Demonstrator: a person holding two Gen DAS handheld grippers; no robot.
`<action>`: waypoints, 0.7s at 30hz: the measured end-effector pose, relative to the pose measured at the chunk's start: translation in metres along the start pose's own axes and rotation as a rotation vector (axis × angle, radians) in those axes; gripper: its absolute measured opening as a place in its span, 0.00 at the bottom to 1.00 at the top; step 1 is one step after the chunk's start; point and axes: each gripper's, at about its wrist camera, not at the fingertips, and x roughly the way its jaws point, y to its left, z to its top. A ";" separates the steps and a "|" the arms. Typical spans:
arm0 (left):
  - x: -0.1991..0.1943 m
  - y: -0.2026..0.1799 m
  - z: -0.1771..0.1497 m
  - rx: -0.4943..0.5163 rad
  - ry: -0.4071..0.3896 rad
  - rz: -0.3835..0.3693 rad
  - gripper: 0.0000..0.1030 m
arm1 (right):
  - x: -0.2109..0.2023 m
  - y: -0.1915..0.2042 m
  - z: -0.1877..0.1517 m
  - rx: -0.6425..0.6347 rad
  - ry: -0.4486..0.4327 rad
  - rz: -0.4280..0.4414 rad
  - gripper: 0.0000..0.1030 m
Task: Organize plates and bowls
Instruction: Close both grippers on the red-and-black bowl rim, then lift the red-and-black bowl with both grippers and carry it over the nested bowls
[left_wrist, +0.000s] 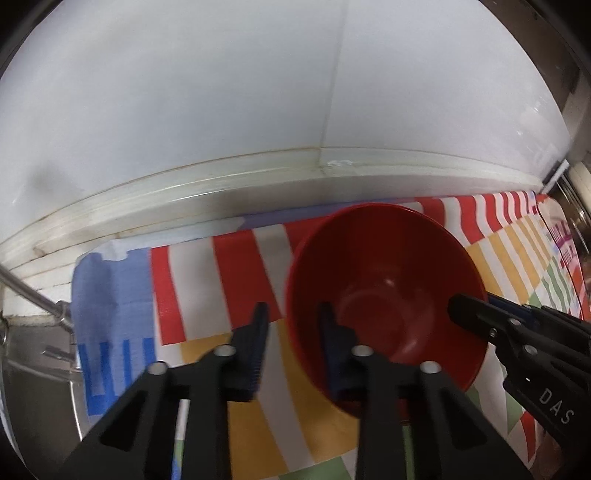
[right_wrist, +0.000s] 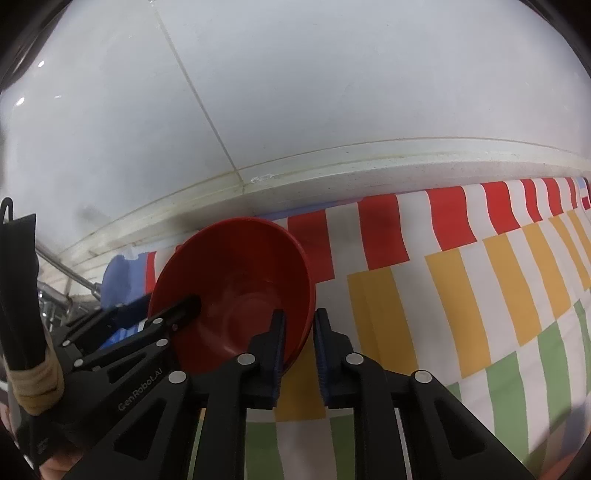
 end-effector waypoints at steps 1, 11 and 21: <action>0.000 -0.003 -0.001 0.012 0.000 0.003 0.16 | 0.000 0.000 0.001 0.005 0.001 0.001 0.14; -0.026 -0.012 -0.011 0.013 -0.021 0.009 0.16 | -0.023 -0.002 -0.003 0.028 -0.018 -0.005 0.12; -0.080 -0.010 -0.025 0.011 -0.100 -0.021 0.16 | -0.081 0.001 -0.023 -0.008 -0.094 -0.017 0.12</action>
